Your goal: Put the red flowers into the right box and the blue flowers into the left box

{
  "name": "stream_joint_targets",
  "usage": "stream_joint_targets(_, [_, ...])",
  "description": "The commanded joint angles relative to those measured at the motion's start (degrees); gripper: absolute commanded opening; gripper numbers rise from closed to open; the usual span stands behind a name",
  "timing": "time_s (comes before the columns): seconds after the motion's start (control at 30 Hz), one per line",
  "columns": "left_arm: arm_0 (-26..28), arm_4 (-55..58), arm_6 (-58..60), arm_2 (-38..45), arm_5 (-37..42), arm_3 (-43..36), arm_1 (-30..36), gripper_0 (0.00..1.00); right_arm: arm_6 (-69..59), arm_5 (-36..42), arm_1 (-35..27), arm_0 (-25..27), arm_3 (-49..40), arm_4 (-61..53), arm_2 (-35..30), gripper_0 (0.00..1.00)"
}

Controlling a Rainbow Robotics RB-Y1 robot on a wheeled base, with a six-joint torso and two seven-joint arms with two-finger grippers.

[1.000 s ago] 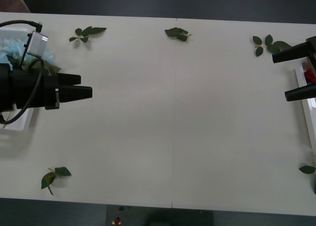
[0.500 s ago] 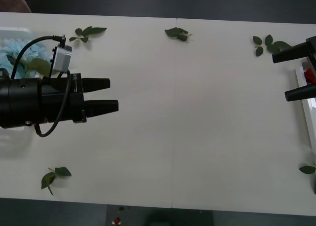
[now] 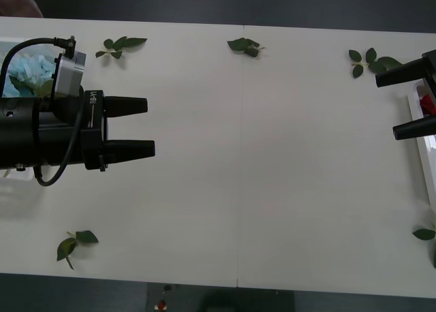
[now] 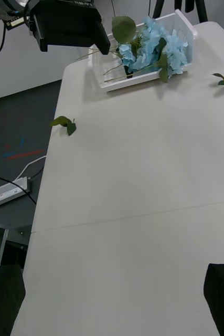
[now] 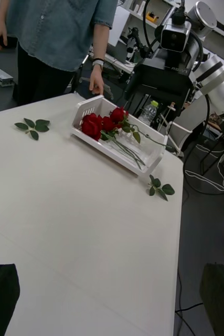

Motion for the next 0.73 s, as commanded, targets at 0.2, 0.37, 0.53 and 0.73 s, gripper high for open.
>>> stream_joint_targets(0.2, [-1.83,-0.25,-3.4,-0.77,0.18,-1.99,-1.53,1.0,0.5,0.06,-2.55,-0.4,-1.43,-0.12,-0.24,1.0])
stream_joint_targets(0.37, [-2.18,-0.25,-3.31,-1.56,0.1,-1.99,-1.53,1.0,0.5,0.06,-2.55,-0.4,-1.43,-0.12,-0.24,1.0])
stream_joint_targets(0.53, [-2.18,-0.25,-3.31,-1.56,0.1,-1.99,-1.53,1.0,0.5,0.06,-2.55,-0.4,-1.43,-0.12,-0.24,1.0])
stream_joint_targets(0.73, [-2.18,-0.25,-3.31,-1.56,0.1,-1.99,-1.53,1.0,0.5,0.06,-2.55,-0.4,-1.43,-0.12,-0.24,1.0])
